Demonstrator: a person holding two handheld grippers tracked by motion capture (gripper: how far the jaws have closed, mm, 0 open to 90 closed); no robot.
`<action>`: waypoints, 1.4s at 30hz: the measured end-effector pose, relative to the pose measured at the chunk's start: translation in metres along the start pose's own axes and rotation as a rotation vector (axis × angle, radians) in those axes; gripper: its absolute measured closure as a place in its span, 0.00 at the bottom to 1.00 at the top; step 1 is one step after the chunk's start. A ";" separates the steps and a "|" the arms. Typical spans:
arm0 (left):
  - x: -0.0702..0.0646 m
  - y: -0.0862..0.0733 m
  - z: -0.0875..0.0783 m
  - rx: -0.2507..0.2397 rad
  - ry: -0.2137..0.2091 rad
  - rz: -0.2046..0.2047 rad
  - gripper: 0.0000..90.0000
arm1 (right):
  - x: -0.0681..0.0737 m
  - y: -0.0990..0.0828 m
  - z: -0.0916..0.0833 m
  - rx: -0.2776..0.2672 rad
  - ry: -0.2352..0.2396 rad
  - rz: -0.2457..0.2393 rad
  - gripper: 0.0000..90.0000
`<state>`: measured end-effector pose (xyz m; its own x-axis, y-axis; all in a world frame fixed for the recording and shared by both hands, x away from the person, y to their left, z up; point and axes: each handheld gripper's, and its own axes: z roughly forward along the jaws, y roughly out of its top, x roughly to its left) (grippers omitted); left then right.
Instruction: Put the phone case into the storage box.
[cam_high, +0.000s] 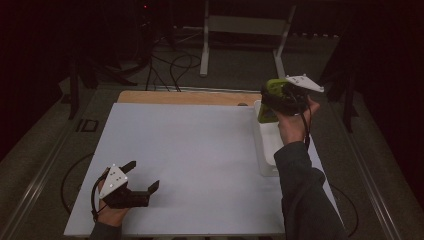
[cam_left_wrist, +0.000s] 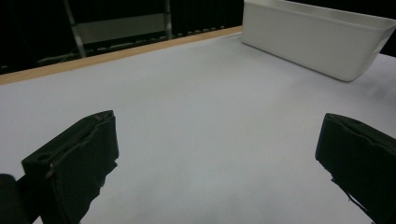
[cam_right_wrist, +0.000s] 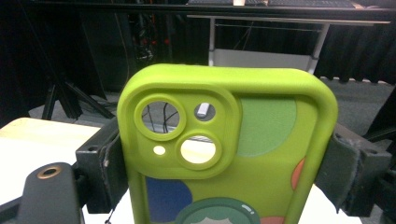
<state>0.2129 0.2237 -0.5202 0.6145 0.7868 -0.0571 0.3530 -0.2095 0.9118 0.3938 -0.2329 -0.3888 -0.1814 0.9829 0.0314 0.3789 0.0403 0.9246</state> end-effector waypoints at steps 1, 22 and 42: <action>0.000 0.000 0.000 0.000 0.000 0.000 0.00 | -0.001 0.000 0.001 0.000 -0.002 0.001 0.17; 0.000 0.000 -0.001 -0.003 0.000 0.002 0.00 | -0.012 -0.001 0.018 0.029 -0.048 -0.006 0.17; 0.001 0.000 -0.001 -0.007 0.001 -0.003 0.00 | -0.016 -0.008 0.036 0.033 -0.071 0.006 0.17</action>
<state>0.2128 0.2251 -0.5194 0.6126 0.7882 -0.0591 0.3498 -0.2033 0.9145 0.4267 -0.2428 -0.4100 -0.1142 0.9934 0.0089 0.4096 0.0389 0.9115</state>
